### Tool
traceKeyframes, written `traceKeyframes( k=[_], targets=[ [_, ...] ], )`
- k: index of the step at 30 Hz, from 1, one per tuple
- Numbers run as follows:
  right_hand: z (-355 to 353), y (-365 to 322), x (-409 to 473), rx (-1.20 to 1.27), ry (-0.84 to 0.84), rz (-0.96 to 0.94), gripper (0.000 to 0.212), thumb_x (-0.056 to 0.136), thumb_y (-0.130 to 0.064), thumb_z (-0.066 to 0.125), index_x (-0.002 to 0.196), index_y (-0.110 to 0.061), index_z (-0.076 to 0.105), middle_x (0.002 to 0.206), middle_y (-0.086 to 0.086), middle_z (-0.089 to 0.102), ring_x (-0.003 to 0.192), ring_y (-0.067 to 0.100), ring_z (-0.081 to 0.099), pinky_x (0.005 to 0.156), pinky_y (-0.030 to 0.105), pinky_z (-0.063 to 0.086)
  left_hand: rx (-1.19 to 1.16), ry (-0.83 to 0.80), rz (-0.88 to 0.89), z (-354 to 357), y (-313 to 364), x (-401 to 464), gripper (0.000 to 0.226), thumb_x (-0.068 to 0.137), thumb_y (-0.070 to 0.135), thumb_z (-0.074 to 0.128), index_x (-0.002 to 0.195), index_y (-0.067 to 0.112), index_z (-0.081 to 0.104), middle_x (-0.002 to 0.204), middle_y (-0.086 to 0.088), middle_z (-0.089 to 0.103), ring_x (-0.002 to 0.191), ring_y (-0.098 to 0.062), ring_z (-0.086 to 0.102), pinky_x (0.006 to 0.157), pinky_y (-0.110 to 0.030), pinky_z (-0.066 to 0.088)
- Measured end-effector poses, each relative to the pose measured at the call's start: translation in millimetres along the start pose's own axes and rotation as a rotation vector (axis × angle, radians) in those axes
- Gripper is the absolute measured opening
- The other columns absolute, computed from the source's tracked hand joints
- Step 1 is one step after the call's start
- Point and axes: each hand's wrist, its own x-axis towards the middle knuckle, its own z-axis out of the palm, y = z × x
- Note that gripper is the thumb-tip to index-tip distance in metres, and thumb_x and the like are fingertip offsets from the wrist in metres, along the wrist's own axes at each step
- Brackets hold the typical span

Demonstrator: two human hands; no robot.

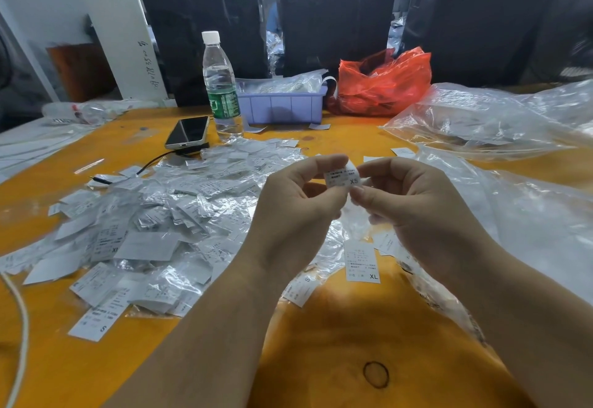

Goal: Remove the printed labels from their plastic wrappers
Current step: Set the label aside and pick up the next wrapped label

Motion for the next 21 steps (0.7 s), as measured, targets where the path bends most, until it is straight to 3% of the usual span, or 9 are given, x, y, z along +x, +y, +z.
traceKeyframes(
  k=[10, 15, 18, 21],
  targets=[
    [0.7, -0.1, 2.0, -0.015, -0.03, -0.003, 0.013, 0.083, -0.021, 0.071, 0.091, -0.011, 0.073, 0.075, 0.0, 0.072, 0.066, 0.007, 0.063, 0.058, 0.019, 0.052, 0.001, 0.012, 0.022, -0.1, -1.8, 1.8, 0.026, 0.09, 0.007, 0.067, 0.109, 0.025, 0.073, 0.09, 0.003, 0.074, 0.082, -0.017, 0.068, 0.069, -0.02, 0.054],
    [1.7, -2.2, 3.1, 0.063, -0.002, 0.036, 0.014, 0.087, -0.021, 0.066, 0.083, -0.008, 0.069, 0.066, -0.001, 0.066, 0.06, 0.011, 0.055, 0.058, 0.027, 0.049, 0.07, -0.04, 0.079, 0.7, 0.0, -0.1, 0.03, 0.09, 0.001, 0.063, 0.107, 0.024, 0.072, 0.089, 0.003, 0.075, 0.075, -0.009, 0.068, 0.062, -0.013, 0.049],
    [1.8, -2.9, 3.1, 0.078, -0.001, 0.043, 0.013, 0.084, -0.02, 0.067, 0.081, -0.008, 0.068, 0.064, 0.0, 0.065, 0.058, 0.012, 0.052, 0.058, 0.028, 0.046, 0.055, -0.051, 0.082, 0.6, 0.6, 0.2, 0.035, 0.089, 0.002, 0.065, 0.115, 0.025, 0.067, 0.093, -0.003, 0.073, 0.078, -0.019, 0.067, 0.063, -0.02, 0.052],
    [1.0, -2.4, 3.9, 0.088, 0.04, 0.028, 0.011, 0.09, -0.014, 0.063, 0.081, -0.009, 0.066, 0.058, -0.004, 0.062, 0.054, 0.009, 0.051, 0.056, 0.025, 0.048, -0.007, -0.081, -0.026, 0.9, -1.1, 2.2, 0.054, 0.085, 0.007, 0.072, 0.131, 0.027, 0.05, 0.097, -0.008, 0.07, 0.077, -0.016, 0.066, 0.066, -0.024, 0.052]
  ],
)
